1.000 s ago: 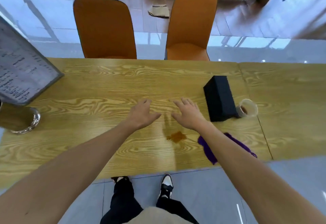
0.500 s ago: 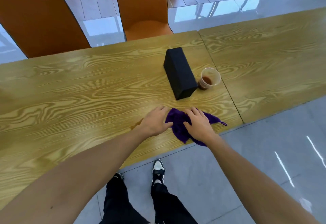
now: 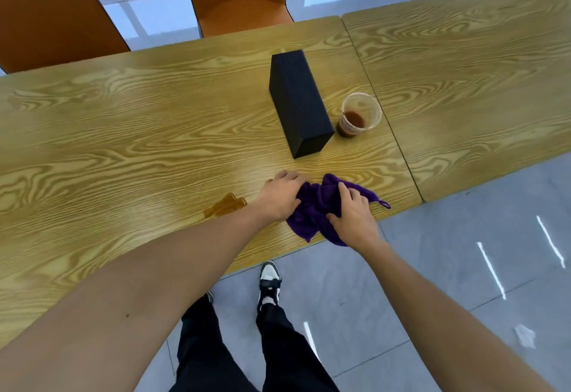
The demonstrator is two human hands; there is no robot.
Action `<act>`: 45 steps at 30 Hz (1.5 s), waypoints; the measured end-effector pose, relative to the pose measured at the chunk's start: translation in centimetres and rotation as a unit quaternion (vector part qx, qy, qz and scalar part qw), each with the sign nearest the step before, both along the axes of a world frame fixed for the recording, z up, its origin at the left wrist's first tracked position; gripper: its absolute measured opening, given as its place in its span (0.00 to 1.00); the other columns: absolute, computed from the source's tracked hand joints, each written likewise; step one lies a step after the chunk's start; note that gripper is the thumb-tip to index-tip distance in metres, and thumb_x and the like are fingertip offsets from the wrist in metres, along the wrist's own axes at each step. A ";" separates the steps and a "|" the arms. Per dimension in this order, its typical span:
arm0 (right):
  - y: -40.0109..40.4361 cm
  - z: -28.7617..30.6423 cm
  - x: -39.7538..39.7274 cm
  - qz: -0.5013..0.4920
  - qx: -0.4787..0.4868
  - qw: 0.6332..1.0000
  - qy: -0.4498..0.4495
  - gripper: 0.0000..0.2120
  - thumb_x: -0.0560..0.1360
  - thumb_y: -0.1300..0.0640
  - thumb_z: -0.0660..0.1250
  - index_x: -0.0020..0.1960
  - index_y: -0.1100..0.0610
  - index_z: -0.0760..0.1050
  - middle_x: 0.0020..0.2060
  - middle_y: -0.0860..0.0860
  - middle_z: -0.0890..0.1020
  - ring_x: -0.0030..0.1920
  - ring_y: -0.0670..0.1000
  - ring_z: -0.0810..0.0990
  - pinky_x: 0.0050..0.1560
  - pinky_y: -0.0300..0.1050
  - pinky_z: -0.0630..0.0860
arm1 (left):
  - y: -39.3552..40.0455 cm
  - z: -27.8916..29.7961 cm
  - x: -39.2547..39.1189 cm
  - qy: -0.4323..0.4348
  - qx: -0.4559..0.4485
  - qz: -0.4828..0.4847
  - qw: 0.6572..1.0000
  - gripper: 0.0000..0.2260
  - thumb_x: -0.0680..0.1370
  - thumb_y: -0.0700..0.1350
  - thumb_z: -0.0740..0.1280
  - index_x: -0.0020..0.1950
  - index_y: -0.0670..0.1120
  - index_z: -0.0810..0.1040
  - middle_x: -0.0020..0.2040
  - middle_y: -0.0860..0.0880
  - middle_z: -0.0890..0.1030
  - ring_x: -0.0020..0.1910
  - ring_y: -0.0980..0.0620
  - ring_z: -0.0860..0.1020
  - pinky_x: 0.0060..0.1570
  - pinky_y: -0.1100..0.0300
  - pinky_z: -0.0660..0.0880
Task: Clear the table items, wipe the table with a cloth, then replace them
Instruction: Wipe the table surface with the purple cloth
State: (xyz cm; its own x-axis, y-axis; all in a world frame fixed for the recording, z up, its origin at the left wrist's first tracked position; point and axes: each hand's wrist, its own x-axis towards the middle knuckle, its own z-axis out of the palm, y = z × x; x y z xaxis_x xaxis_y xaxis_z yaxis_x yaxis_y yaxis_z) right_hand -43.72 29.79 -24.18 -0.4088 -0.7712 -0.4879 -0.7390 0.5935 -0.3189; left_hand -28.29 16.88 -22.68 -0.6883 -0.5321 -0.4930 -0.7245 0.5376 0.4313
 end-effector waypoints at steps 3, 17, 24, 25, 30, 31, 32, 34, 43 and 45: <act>-0.3 0.1 -0.2 -0.002 -0.012 1.000 0.009 0.35 0.76 0.57 0.73 0.78 0.57 0.60 0.69 0.57 0.72 0.69 0.60 0.69 0.65 0.57 0.74 | -0.1 -0.3 -0.2 0.006 -0.049 0.019 0.999 0.17 0.81 0.46 0.65 0.70 0.48 0.72 0.66 0.44 0.74 0.66 0.41 0.70 0.65 0.46 0.69; -1.0 3.1 1.3 -0.033 -0.024 0.998 -0.051 0.14 0.75 0.59 0.66 0.59 0.53 0.68 0.56 0.52 0.73 0.47 0.53 0.78 0.50 0.57 0.81 | 0.0 4.0 8.6 0.200 0.107 0.228 0.947 0.04 0.73 0.40 0.66 0.42 0.47 0.72 0.36 0.50 0.79 0.34 0.54 0.74 0.34 0.56 0.72; -2.0 5.3 4.6 -0.007 -0.041 0.998 -0.044 0.12 0.71 0.60 0.65 0.52 0.52 0.67 0.52 0.51 0.73 0.44 0.52 0.77 0.47 0.57 0.79 | 1.7 5.6 12.2 0.243 0.120 0.254 0.929 0.03 0.70 0.43 0.68 0.39 0.48 0.74 0.34 0.52 0.77 0.33 0.56 0.72 0.35 0.59 0.70; -2.1 5.6 5.1 -0.001 -0.040 0.998 -0.046 0.13 0.70 0.60 0.65 0.52 0.51 0.67 0.53 0.50 0.73 0.44 0.52 0.77 0.48 0.56 0.79 | 2.0 5.7 12.8 0.245 0.118 0.261 0.926 0.03 0.69 0.45 0.67 0.39 0.49 0.73 0.34 0.52 0.78 0.33 0.56 0.73 0.36 0.59 0.70; -1.1 6.0 7.3 0.032 -0.043 0.998 -0.040 0.16 0.69 0.57 0.65 0.55 0.47 0.68 0.52 0.49 0.69 0.43 0.52 0.76 0.45 0.56 0.81 | 3.8 5.6 16.1 0.250 0.115 0.306 0.911 0.03 0.70 0.40 0.69 0.40 0.46 0.76 0.37 0.56 0.78 0.36 0.60 0.73 0.40 0.63 0.68; -0.6 5.8 7.9 0.042 -0.046 0.998 -0.034 0.17 0.69 0.55 0.66 0.56 0.48 0.69 0.51 0.49 0.68 0.44 0.52 0.76 0.45 0.55 0.80 | 4.2 5.3 16.9 0.243 0.114 0.321 0.908 0.02 0.70 0.41 0.69 0.40 0.46 0.76 0.37 0.55 0.78 0.37 0.58 0.73 0.41 0.62 0.68; -0.1 5.5 8.5 0.054 -0.044 0.997 -0.024 0.18 0.69 0.54 0.67 0.58 0.50 0.69 0.50 0.50 0.68 0.46 0.53 0.75 0.46 0.53 0.80 | 4.7 4.9 17.8 0.231 0.110 0.339 0.905 0.02 0.70 0.43 0.68 0.40 0.47 0.76 0.37 0.53 0.79 0.38 0.56 0.74 0.41 0.58 0.69; 1.1 4.3 9.8 0.092 -0.030 0.995 0.017 0.20 0.69 0.51 0.69 0.59 0.55 0.70 0.51 0.51 0.68 0.52 0.55 0.72 0.53 0.51 0.76 | 5.5 4.2 19.5 0.186 0.094 0.377 0.902 0.02 0.70 0.46 0.67 0.41 0.50 0.75 0.38 0.53 0.80 0.39 0.51 0.76 0.41 0.53 0.72; 5.0 -0.9 15.8 0.284 -0.092 0.946 0.125 0.21 0.73 0.54 0.77 0.64 0.59 0.79 0.60 0.63 0.80 0.58 0.65 0.80 0.56 0.61 0.80 | 9.9 0.3 20.6 0.018 -0.137 0.310 0.941 0.09 0.78 0.47 0.66 0.58 0.49 0.80 0.54 0.49 0.77 0.56 0.45 0.75 0.58 0.51 0.70; 5.5 -1.4 16.6 0.260 -0.079 0.953 0.130 0.23 0.76 0.51 0.73 0.67 0.61 0.77 0.64 0.66 0.78 0.63 0.68 0.78 0.62 0.63 0.77 | 11.6 -0.7 19.9 0.000 -0.110 0.288 0.951 0.13 0.80 0.50 0.64 0.62 0.47 0.79 0.59 0.47 0.77 0.58 0.45 0.75 0.58 0.51 0.72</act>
